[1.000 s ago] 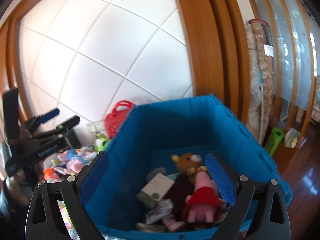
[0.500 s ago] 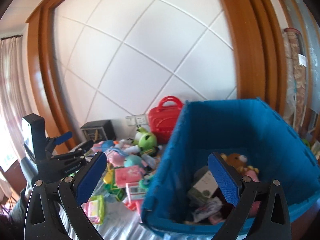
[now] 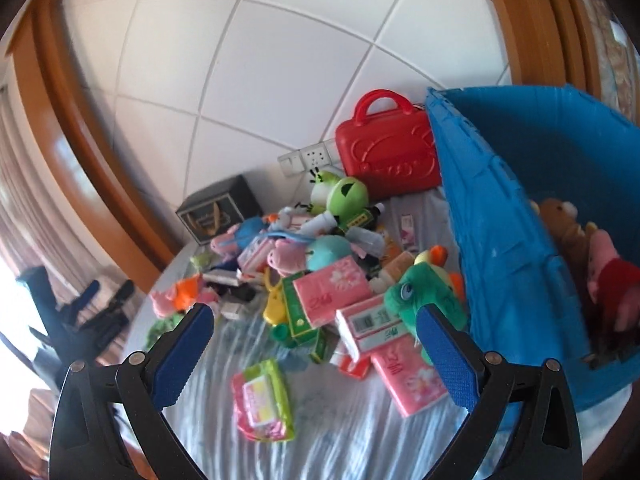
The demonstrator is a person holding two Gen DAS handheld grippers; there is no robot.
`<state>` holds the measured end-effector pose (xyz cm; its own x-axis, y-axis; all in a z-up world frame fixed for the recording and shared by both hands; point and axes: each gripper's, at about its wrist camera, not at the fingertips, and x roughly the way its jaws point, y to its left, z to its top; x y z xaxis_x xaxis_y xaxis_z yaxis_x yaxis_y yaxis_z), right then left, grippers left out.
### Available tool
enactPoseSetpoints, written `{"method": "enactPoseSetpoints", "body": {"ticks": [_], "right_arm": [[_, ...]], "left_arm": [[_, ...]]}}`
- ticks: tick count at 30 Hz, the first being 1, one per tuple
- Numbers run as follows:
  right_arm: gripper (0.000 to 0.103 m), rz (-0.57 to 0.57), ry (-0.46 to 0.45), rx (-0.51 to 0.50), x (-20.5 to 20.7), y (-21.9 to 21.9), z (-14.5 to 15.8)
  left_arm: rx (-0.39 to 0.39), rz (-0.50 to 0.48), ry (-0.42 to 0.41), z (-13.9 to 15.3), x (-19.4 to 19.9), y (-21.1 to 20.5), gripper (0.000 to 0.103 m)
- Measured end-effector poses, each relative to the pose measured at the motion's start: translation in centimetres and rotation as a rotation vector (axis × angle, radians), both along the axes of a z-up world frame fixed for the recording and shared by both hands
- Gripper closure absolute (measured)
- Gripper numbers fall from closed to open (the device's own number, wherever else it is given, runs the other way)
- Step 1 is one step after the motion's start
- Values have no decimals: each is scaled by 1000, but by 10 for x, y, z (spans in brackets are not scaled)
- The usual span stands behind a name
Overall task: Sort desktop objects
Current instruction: 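Withdraw both empty tools from the crate back over the bed, then reach the left tool to a pink tissue pack while the right reaches another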
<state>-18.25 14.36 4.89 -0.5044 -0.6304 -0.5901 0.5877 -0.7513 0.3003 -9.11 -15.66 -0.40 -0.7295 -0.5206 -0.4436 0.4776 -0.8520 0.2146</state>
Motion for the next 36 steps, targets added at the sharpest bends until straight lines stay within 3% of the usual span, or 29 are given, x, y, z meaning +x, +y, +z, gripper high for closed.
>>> {"method": "enactPoseSetpoints", "body": {"ticks": [5,7,11,14,23,27,36], "right_arm": [[0,53,209,118,23,-42,-13],[0,73,225,151,26,-55,-23],[0,64,131,241,12,-69,-60],[0,56,49,268,-2,-69,-83],[0,14,-7,306,-38,-66,-100],[0,-29,-101,301,-58,-71,-122],[0,-115,-243,323,-92,-82,-161]], "left_arm": [[15,39,-46,-30,4,-48,25],[18,34,-65,-39,-2,-56,25],[13,-49,-90,-52,-22,-48,25],[11,-166,-100,-56,-43,-26,25],[-11,-597,-202,-91,-135,52,25],[-51,-765,-264,-118,-171,77,25],[-63,-1097,-348,-164,-205,100,25]]}}
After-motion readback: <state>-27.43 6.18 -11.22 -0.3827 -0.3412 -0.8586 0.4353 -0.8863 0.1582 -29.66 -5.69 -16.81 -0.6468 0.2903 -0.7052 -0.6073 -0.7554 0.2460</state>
